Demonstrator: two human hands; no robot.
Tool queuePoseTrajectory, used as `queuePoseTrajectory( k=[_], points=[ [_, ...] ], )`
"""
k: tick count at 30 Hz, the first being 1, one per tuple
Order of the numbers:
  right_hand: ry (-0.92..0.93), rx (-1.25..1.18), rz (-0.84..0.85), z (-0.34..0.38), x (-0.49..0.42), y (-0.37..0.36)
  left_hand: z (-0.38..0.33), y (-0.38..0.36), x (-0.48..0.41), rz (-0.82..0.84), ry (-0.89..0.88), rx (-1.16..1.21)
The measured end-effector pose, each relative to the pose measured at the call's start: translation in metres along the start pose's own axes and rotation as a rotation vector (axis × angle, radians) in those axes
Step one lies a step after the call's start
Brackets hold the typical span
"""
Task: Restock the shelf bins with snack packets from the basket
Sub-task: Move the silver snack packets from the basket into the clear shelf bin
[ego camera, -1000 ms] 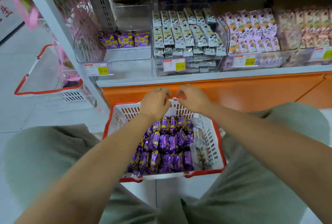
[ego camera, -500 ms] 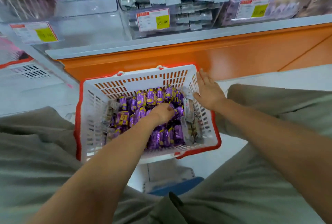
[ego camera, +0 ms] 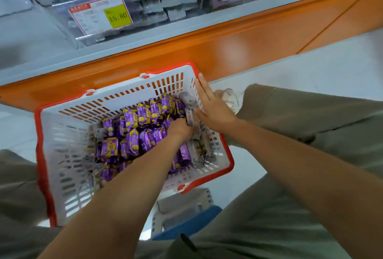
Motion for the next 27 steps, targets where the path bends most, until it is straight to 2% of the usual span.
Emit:
queuePoseTrajectory(
  k=[4, 8, 12, 14, 17, 20, 24, 27],
  points=[
    [-0.012, 0.010, -0.020, -0.002, 0.000, -0.001, 0.000, 0.001, 0.000, 0.016, 0.002, -0.075],
    [0.010, 0.001, -0.041, -0.002, 0.001, -0.002, 0.003, 0.011, 0.002, 0.039, 0.076, 0.054],
    [0.000, -0.014, -0.062, 0.003, 0.004, 0.004, 0.021, 0.030, 0.005, 0.040, 0.236, 0.349],
    [0.011, 0.053, -0.103, 0.006, 0.004, 0.009, 0.028, 0.042, 0.010, 0.001, 0.289, 0.510],
    [0.087, 0.066, -0.166, 0.018, 0.001, 0.019, 0.034, 0.057, 0.024, -0.015, 0.367, 0.846],
    [0.097, -0.069, -0.126, 0.039, -0.007, 0.026, 0.036, 0.063, 0.031, 0.099, 0.355, 0.985],
    [-0.041, -0.406, -0.053, 0.055, -0.021, 0.031, 0.031, 0.067, 0.042, 0.254, 0.282, 1.001],
    [-0.100, -0.510, -0.020, 0.062, -0.028, 0.033, 0.024, 0.073, 0.051, 0.212, 0.243, 1.000]
  ],
)
Point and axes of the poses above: each hand's wrist, its own x-axis away from the middle knuckle, its own y-axis out of the back of the hand, z = x × y, the point moved 5 cm from there along -x, towards the middle knuckle, and after that the axes turned 11 degrees about -z, right-handed, at the moved point
